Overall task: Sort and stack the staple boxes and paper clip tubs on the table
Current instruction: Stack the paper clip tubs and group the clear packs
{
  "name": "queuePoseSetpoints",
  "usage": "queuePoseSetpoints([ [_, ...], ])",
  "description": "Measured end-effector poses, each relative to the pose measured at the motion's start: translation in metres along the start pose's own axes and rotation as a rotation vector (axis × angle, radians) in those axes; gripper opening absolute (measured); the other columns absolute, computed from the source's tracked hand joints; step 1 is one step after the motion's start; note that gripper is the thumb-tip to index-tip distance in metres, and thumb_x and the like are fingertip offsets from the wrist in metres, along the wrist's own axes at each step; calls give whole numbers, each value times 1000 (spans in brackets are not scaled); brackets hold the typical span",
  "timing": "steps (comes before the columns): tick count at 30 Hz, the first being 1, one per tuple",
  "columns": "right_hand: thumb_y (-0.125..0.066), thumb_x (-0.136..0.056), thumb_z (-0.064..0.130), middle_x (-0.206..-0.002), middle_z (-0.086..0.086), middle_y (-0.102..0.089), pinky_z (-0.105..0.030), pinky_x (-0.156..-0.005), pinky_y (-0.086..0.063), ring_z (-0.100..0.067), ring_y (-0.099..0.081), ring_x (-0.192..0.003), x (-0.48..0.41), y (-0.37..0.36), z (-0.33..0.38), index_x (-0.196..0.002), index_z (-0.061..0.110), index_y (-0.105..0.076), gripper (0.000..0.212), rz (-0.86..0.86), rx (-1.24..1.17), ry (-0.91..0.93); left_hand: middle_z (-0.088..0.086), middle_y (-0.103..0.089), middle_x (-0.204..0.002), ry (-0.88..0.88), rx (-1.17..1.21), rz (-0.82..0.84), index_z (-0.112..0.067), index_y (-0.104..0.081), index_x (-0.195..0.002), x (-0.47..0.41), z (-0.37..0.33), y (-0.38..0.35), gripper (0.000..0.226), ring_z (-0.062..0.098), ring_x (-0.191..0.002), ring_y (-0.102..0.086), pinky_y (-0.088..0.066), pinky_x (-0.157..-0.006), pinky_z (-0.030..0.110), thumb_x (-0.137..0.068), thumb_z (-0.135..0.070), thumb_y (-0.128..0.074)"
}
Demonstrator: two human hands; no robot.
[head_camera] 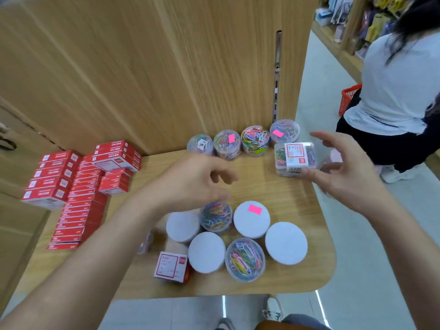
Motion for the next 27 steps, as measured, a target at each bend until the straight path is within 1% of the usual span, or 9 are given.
queuePoseSetpoints([
  [4,-79,-74,20,-124,5,-44,-45,-93,-48,-16,-44,-118,4,-5,13,-129,27,-53,61,5,147,54,-15,-62,-114,9,-314,199,-35,-56,-124,24,12,-24,63,10,-112,-47,-43,-92,33,-68,-59,-72],
  [8,-76,-75,18,-131,-3,-44,-46,-99,-42,-20,-39,-120,7,-13,22,-129,27,-52,60,-20,200,40,-9,-62,-116,-9,-451,235,-38,-44,-131,23,13,-36,70,17,-110,-51,-43,-91,35,-69,-66,-64],
  [11,-74,-78,30,-130,6,-46,-30,-89,-42,-12,-46,-119,-1,-16,9,-131,37,-47,59,34,-59,-137,-5,-64,-105,-52,-405,114,-35,-41,-133,21,3,-24,66,19,-99,-57,-42,-73,27,-74,-55,-63],
  [13,-70,-82,31,-133,6,-49,-24,-90,-36,-6,-45,-121,-5,-18,3,-133,36,-45,57,52,-176,-233,-6,-64,-94,-67,-338,21,-32,-42,-131,21,-1,-5,61,17,-88,-58,-37,-66,26,-76,-48,-64],
  [16,-63,-89,26,-139,2,-47,-21,-92,-34,-4,-43,-124,-14,-18,5,-135,32,-46,50,74,-322,-302,-11,-58,-86,-100,-117,-166,-27,-48,-124,6,-8,35,56,10,-76,-52,-40,-70,20,-74,-34,-71],
  [19,-55,-94,23,-137,1,-49,-21,-91,-35,-6,-48,-120,-28,-13,7,-135,27,-49,42,87,-400,-345,-5,-55,-101,-143,42,-352,-19,-55,-116,-34,-29,56,55,9,-92,-52,-36,-80,8,-67,-30,-74],
  [21,-53,-95,22,-133,1,-52,-20,-87,-37,-3,-51,-110,-37,-13,8,-133,25,-51,38,119,-411,-372,0,-51,-107,-140,108,-389,-20,-56,-113,-65,-45,48,55,11,-95,-53,-40,-86,15,-63,-34,-74],
  [24,-51,-96,17,-120,2,-61,-20,-85,-42,1,-56,-100,-46,-16,7,-129,18,-55,33,154,-417,-391,-3,-54,-106,-104,161,-438,-22,-54,-108,-102,-56,26,52,13,-97,-55,-45,-86,24,-65,-34,-78],
  [27,-52,-95,14,-105,2,-71,-24,-80,-51,-10,-66,-93,-50,-18,5,-119,17,-62,26,217,-440,-367,-3,-60,-103,-121,180,-505,-18,-58,-99,-115,-56,9,43,14,-96,-59,-46,-83,25,-66,-31,-82],
])
Point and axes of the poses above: each hand's wrist, its own x-axis away from the middle knuckle, its own y-axis out of the back of the hand, z = x × y, the point moved 8 cm from there along -x, towards the middle knuckle
